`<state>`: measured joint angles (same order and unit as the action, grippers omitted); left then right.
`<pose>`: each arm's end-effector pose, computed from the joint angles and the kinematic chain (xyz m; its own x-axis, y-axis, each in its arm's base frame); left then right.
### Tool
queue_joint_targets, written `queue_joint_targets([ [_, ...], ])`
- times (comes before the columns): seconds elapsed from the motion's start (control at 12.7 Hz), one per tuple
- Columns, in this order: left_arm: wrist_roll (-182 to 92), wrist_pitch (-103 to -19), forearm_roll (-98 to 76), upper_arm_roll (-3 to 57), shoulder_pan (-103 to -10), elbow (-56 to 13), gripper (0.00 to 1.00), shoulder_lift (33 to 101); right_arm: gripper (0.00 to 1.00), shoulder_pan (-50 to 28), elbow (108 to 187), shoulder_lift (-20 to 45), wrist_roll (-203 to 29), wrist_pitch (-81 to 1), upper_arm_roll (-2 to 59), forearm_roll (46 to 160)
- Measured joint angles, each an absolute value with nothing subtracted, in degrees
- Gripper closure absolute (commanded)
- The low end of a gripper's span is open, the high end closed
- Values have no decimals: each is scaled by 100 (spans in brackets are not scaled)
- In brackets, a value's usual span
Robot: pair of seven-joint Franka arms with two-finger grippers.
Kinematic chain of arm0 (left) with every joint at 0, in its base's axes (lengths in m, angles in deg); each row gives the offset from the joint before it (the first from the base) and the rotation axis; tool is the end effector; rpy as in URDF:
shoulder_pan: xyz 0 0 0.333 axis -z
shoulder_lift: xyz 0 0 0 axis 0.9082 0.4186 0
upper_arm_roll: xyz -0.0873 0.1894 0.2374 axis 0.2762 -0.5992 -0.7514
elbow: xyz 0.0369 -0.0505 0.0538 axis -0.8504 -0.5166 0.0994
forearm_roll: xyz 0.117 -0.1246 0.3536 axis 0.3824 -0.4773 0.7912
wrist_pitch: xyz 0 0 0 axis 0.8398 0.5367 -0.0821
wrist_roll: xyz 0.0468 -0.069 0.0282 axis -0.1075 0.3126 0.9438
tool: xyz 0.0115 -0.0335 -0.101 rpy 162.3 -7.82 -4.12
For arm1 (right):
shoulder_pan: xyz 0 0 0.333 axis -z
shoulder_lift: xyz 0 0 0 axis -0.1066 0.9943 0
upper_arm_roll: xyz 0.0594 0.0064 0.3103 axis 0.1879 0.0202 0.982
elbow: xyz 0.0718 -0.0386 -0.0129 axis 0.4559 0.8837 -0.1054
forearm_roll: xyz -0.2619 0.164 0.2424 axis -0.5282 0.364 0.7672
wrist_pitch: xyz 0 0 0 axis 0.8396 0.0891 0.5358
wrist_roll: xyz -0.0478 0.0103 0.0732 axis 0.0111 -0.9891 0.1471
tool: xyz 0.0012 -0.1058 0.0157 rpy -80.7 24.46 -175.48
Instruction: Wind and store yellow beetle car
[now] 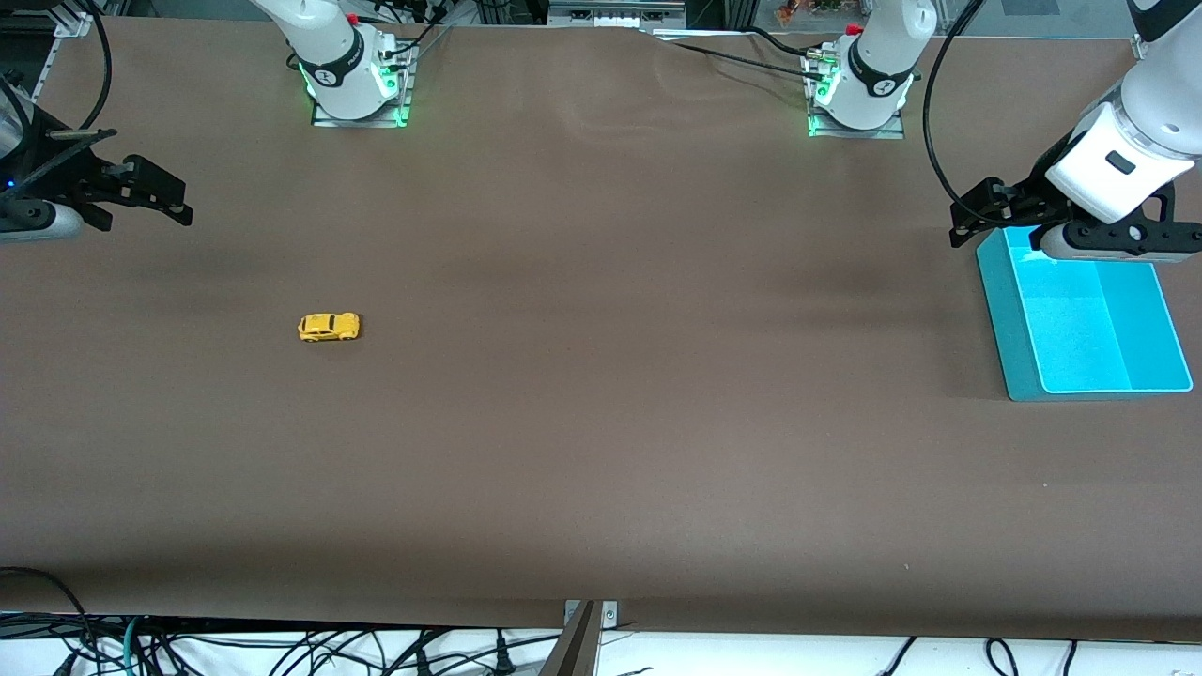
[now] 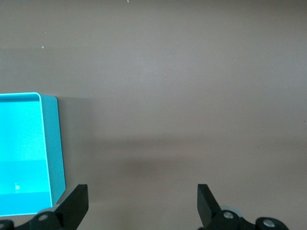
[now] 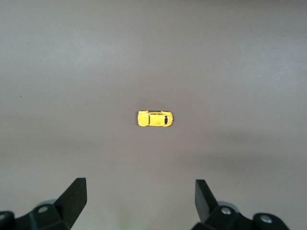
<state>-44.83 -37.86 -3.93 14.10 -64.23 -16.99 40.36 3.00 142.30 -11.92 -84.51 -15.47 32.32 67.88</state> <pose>0.5499 -0.0669 0.5959 0.9999 0.0029 -0.0098 0.0033 -0.9993 0.0375 0.5485 0.0179 0.6051 0.9970 0.0712 -0.0312 0.0702 -0.9970 -0.0329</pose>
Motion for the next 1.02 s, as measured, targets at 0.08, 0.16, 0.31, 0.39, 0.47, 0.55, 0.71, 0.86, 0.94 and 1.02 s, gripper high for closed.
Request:
queue_joint_targets([
  [0.08, -4483, -3786, -393, 1409, -6423, -1699, 0, 4036, 0, 300, 14230, -1192, -8451, -1564, 3232, 6788],
  [0.16, -4483, -3778, -393, 1409, -6423, -1699, 0, 4036, 0, 300, 14230, -1189, -8448, -1602, 3232, 6788],
  [0.31, -4483, -3733, -393, 1409, -6423, -1699, 0, 4036, 0, 300, 14230, -1182, -8431, -1626, 3232, 6788],
  [0.39, -4483, -3719, -393, 1404, -6424, -1699, 0, 4036, 0, 300, 14230, -1175, -8427, -1627, 3232, 6788],
  [0.47, -4483, -3711, -393, 1396, -6427, -1699, 0, 4036, 0, 300, 14230, -1170, -8425, -1627, 3232, 6788],
  [0.55, -4483, -3697, -392, 1395, -6432, -1699, 0, 4036, 0, 300, 14230, -1166, -8424, -1627, 3232, 6788],
  [0.71, -4483, -3676, -393, 1395, -6435, -1699, 0, 4036, 0, 300, 14230, -1162, -8422, -1627, 3232, 6788],
  [0.86, -4483, -3664, -393, 1395, -6435, -1699, 0, 4036, 0, 300, 14230, -1162, -8422, -1627, 3232, 6788],
  [0.94, -4483, -3659, -393, 1396, -6435, -1699, 0, 4036, 0, 300, 14230, -1162, -8422, -1627, 3232, 6788],
  [1.02, -4483, -3656, -393, 1398, -6435, -1699, 0, 4036, 0, 300, 14230, -1162, -8422, -1627, 3232, 6788],
])
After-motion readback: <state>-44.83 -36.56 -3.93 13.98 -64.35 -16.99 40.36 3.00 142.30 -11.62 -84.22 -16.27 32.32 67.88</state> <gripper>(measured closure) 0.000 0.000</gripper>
